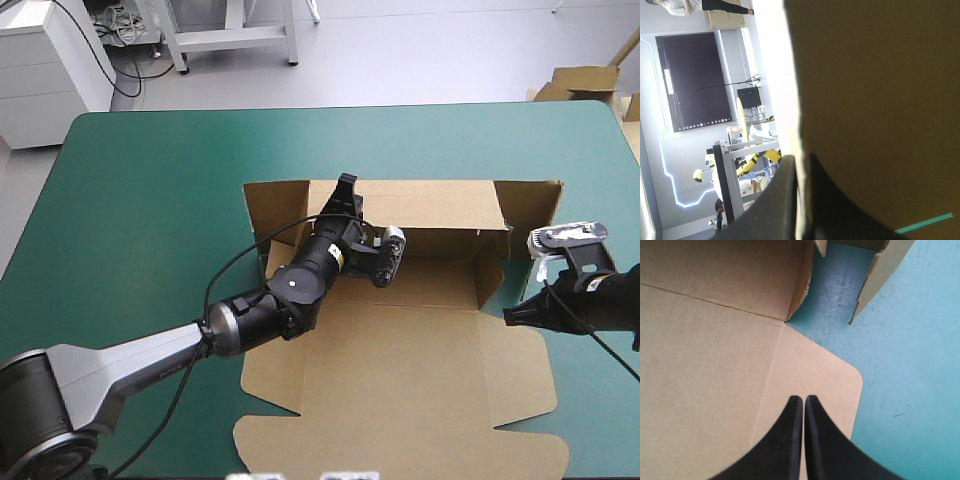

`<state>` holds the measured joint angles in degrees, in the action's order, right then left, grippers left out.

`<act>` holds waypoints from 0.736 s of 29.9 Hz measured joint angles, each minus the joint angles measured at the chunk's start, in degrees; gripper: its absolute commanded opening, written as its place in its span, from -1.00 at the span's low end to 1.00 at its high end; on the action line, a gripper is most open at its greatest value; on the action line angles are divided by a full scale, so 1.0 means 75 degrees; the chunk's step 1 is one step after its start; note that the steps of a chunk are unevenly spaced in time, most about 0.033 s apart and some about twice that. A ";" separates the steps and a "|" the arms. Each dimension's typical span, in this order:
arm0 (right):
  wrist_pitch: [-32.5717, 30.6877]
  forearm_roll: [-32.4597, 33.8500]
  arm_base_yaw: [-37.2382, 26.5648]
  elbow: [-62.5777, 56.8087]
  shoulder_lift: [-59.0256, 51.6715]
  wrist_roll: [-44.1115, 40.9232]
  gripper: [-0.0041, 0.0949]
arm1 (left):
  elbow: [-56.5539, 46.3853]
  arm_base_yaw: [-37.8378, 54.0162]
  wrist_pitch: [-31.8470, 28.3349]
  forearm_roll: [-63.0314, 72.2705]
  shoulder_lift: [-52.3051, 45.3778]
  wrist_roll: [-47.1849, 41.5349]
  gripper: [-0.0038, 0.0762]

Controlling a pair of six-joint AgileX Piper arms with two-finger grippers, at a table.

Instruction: Fold the box

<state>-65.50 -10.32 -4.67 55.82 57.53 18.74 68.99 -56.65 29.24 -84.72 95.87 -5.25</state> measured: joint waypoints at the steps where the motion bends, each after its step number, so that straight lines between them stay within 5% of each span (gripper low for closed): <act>1: 0.0022 0.0000 0.0000 0.0000 0.0000 -0.0139 -0.73 | -0.0002 -0.0020 0.0031 -0.0040 0.0000 -0.0068 -0.92; 10: 0.0059 -0.0262 0.0000 0.0000 0.0000 -0.0543 0.42 | -0.0002 -0.0078 0.0131 -0.0091 -0.0016 -0.0225 -0.92; 22: 0.0742 -0.1033 0.0000 0.0231 0.0037 -0.0764 0.24 | -0.0122 -0.0334 0.0195 0.0095 -0.0408 -0.0875 -0.92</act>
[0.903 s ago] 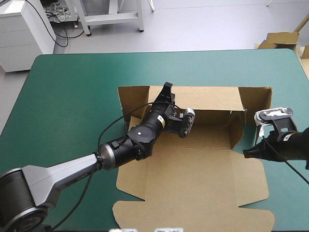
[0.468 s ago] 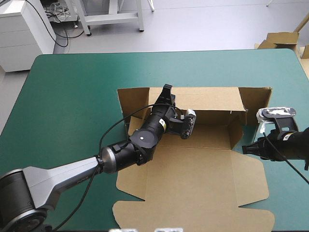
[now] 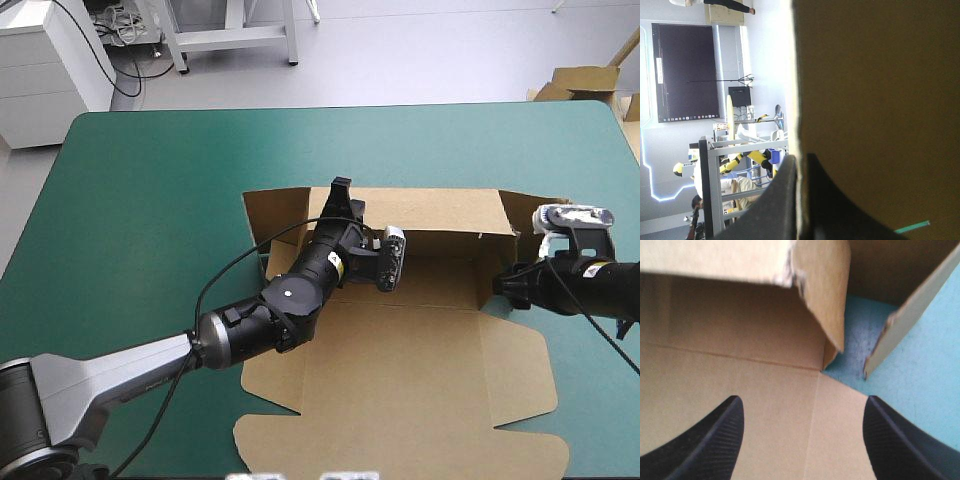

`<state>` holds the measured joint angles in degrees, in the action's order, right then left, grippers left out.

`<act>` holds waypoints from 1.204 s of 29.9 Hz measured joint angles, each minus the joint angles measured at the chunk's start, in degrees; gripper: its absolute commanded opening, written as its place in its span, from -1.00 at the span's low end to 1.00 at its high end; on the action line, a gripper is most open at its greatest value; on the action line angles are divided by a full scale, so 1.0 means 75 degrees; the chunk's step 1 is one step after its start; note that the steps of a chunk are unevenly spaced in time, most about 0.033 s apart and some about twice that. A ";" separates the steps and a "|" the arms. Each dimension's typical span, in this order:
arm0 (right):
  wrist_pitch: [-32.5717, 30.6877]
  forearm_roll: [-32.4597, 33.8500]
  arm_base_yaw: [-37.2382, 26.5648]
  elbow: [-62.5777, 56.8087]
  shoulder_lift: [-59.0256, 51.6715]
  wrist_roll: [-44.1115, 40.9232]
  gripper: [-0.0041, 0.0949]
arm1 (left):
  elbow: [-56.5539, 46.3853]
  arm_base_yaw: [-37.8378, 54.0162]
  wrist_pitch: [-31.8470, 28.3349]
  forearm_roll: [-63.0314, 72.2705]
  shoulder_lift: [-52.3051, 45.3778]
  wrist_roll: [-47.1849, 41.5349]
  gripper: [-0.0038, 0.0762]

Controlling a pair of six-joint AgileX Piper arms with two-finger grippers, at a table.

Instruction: Fold the box

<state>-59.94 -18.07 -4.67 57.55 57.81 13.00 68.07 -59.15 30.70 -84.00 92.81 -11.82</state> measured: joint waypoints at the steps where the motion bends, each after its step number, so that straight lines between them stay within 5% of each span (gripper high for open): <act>1: 0.0037 0.0000 0.0000 0.0200 0.0066 -0.0085 0.21 | -0.0003 -0.0010 0.0008 0.0008 -0.0011 0.0000 -0.92; 19: -0.0161 0.1184 0.0000 0.4775 0.3951 -0.1105 0.01 | -0.0012 -0.0067 0.0103 0.0129 -0.0037 -0.0002 -0.92; 27: -0.0658 0.1184 -0.0469 0.5184 0.5295 -0.0864 -0.03 | -0.0012 -0.0067 -0.0046 0.0137 -0.0037 0.0141 -0.92; 36: -0.1055 0.0903 -0.0888 0.4923 0.5199 -0.0420 -0.03 | -0.0012 -0.0067 -0.0055 0.0377 -0.0040 0.0141 -0.92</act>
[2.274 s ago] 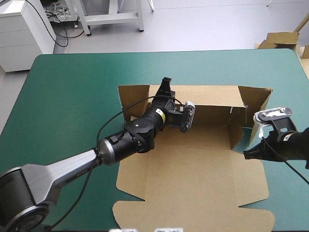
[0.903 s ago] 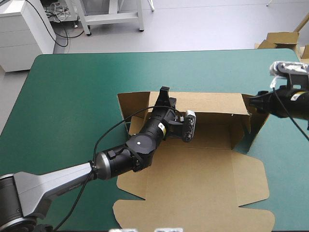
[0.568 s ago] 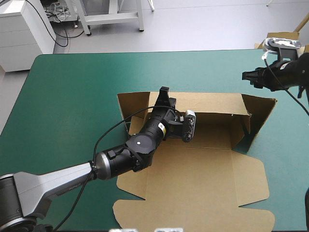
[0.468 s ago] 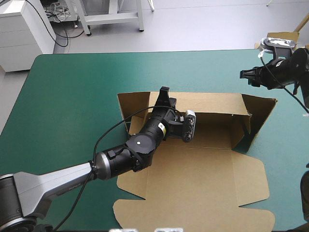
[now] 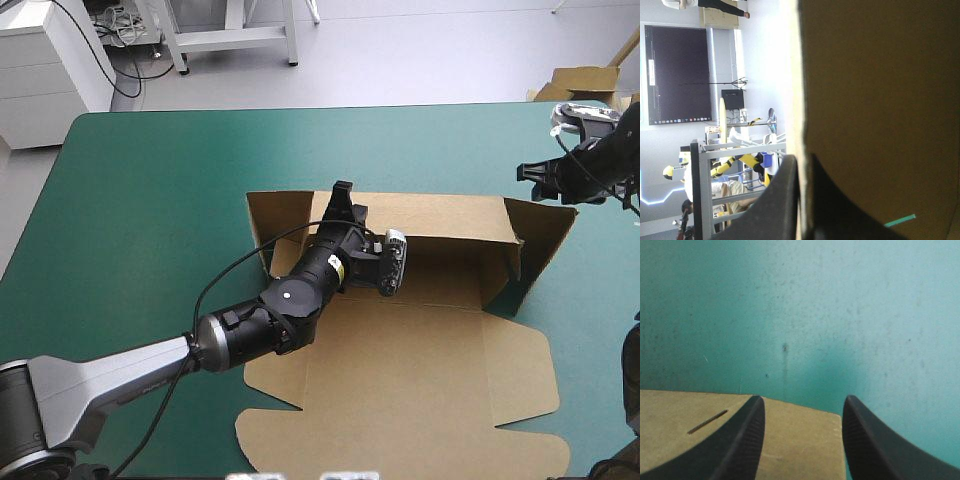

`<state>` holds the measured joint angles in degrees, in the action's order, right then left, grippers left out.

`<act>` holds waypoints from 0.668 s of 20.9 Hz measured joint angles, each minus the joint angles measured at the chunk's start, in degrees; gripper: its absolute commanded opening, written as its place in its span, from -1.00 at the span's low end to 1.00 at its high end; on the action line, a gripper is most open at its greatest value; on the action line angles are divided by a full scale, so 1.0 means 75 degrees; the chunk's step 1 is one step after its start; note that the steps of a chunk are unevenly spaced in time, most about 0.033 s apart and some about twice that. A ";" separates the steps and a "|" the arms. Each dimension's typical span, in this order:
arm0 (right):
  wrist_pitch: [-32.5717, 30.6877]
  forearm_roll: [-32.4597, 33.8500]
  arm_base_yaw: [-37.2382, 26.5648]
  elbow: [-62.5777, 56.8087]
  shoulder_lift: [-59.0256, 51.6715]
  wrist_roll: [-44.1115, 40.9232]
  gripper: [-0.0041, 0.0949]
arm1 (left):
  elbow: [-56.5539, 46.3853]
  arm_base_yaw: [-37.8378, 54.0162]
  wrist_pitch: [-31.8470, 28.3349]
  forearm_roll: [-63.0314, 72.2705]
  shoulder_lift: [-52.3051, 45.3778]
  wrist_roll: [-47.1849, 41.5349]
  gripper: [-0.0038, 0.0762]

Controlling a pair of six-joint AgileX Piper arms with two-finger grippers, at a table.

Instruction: Fold the box

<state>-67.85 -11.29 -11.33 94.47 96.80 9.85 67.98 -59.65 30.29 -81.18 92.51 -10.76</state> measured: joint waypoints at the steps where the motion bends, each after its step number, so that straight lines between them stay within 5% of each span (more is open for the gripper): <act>1: 0.0000 -0.0019 0.0000 -0.0163 -0.0089 0.0029 -0.03 | 0.0000 0.0000 0.0000 0.0057 -0.0007 0.0000 -0.92; 10: 0.0322 -0.0392 -0.0043 -0.1467 -0.1133 0.0185 -0.04 | 0.0000 0.0000 0.0180 0.0316 -0.0086 -0.0008 -0.92; 14: 0.0209 -0.0471 -0.0043 -0.1495 -0.1360 -0.0051 -0.04 | 0.0000 0.0000 0.0198 0.0214 -0.0093 -0.1237 -0.92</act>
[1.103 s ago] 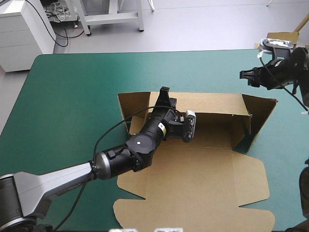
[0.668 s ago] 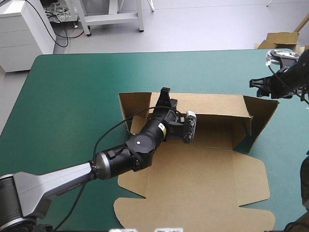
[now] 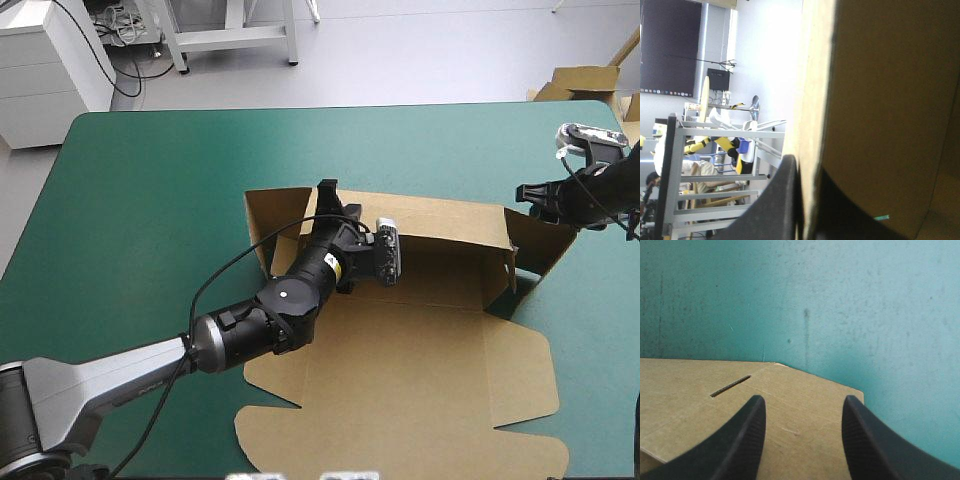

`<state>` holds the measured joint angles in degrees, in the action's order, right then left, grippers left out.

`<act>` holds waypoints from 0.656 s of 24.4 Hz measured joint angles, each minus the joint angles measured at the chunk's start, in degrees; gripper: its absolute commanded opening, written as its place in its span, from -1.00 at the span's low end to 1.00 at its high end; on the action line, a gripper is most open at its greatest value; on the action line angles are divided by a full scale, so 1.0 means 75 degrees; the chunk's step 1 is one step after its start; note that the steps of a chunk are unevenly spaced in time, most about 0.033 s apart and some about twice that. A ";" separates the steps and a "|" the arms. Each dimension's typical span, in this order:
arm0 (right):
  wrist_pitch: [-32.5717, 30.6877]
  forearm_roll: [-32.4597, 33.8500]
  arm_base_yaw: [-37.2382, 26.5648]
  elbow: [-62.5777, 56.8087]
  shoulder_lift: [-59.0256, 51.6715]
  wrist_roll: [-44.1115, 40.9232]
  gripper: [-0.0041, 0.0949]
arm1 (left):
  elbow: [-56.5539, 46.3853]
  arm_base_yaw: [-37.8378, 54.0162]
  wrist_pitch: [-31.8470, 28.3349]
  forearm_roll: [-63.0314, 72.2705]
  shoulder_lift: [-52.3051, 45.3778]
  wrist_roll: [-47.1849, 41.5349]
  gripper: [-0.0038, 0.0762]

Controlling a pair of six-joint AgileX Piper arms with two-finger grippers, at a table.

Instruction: Fold the box

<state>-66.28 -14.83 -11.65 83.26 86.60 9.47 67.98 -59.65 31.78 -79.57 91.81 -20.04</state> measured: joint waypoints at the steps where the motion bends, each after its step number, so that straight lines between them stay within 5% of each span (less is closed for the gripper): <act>1: 0.0000 0.0000 0.0000 0.0000 0.0000 -0.0020 -0.04 | 0.0000 0.0000 0.0000 -0.0033 0.0000 -0.0274 -0.92; 7: -0.0022 0.0180 0.0000 0.0000 0.0000 -0.0146 -0.04 | -0.0015 0.0000 0.0000 -0.0549 0.0027 -0.1933 -0.92; 12: -0.0071 0.0576 -0.0024 -0.0001 0.0000 -0.0424 -0.08 | -0.0015 0.0000 -0.0016 -0.0605 0.0065 -0.2041 -0.92; 16: -0.0028 0.0061 -0.0041 -0.0217 -0.0027 -0.0451 -0.08 | -0.0015 0.0000 0.0018 -0.0605 0.0065 -0.2074 -0.92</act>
<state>-66.49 -14.37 -11.96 81.63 86.40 6.09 67.86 -59.65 31.91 -84.11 92.30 -35.59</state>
